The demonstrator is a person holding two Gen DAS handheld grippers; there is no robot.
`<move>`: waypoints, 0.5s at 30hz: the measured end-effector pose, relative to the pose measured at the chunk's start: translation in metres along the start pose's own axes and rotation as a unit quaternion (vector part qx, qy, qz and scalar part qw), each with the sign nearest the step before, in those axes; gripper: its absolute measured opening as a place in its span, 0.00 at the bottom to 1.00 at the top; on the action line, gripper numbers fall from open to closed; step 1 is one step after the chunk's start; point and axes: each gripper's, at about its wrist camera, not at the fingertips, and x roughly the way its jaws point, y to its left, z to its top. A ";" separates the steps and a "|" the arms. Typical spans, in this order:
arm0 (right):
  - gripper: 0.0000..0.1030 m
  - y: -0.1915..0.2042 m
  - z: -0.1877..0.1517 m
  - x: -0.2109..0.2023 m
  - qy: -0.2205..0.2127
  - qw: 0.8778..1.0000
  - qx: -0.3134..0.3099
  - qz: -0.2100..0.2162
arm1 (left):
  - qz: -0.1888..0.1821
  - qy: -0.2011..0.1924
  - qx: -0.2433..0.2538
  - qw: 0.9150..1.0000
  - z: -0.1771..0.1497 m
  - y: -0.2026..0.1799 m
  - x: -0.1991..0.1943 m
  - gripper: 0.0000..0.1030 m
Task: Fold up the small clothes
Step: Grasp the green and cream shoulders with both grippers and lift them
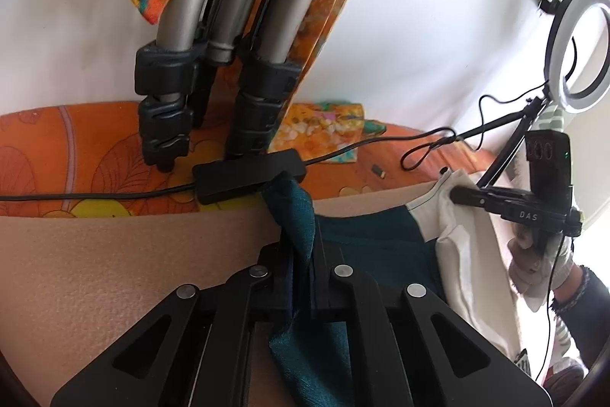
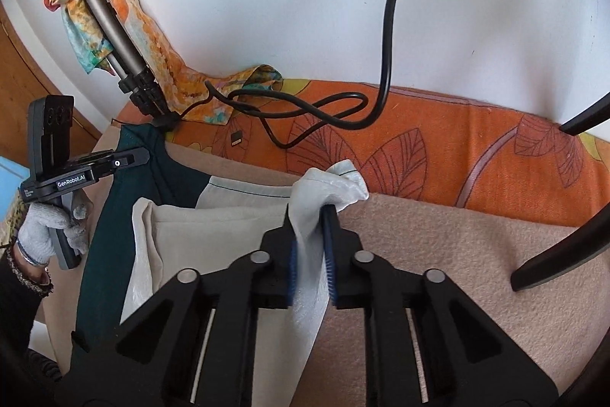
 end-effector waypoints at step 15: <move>0.05 0.025 0.003 -0.092 -0.061 0.995 -0.015 0.072 | -0.055 -0.046 0.039 0.997 -0.006 -0.050 -0.075 0.02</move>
